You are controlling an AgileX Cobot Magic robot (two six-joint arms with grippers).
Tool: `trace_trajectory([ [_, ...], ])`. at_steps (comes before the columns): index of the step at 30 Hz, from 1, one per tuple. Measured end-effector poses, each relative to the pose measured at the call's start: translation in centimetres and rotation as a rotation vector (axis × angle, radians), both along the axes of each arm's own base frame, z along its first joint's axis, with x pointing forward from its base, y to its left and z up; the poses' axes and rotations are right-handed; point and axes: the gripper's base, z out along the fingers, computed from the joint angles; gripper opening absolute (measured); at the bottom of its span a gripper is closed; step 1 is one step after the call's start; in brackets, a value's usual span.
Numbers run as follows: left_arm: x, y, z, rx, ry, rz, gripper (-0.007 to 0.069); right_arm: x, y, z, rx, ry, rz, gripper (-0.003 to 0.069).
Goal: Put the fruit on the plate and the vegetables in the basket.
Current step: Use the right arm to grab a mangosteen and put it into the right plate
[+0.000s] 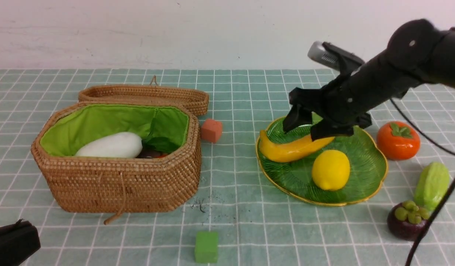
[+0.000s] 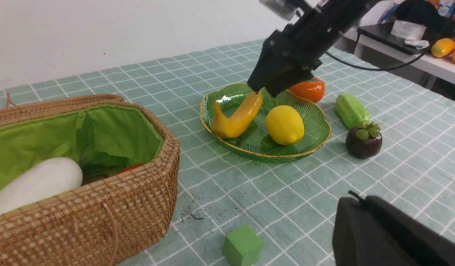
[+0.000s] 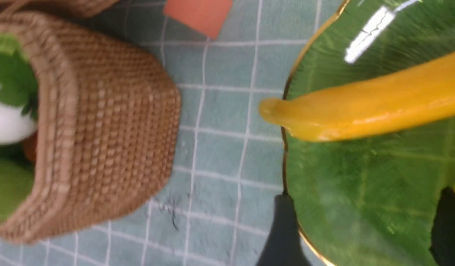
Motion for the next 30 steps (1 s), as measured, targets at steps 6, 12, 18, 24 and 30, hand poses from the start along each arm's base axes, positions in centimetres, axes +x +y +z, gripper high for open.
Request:
trace_trajectory([
  [6,0.0,0.0,0.0,0.006,-0.004,0.002,-0.0011,-4.8,-3.4,3.7,-0.286,0.089,-0.043,0.0287],
  [12,0.1,0.1,0.0,0.036,-0.029,0.010,-0.0010,-9.1,-6.3,1.9,-0.459,0.233,-0.206,0.0258],
  [18,0.1,0.1,-0.1,0.039,-0.030,0.010,-0.0011,-9.7,-8.7,-4.0,-0.401,0.286,-0.340,0.0496],
  [24,0.1,0.1,-0.1,0.039,-0.030,0.010,-0.0011,-7.7,-9.8,-7.8,-0.368,0.289,-0.391,0.0668],
  [30,0.2,0.2,-0.1,0.051,-0.038,0.015,-0.0010,-6.3,-9.6,-11.7,-0.388,0.357,-0.370,0.0633],
])
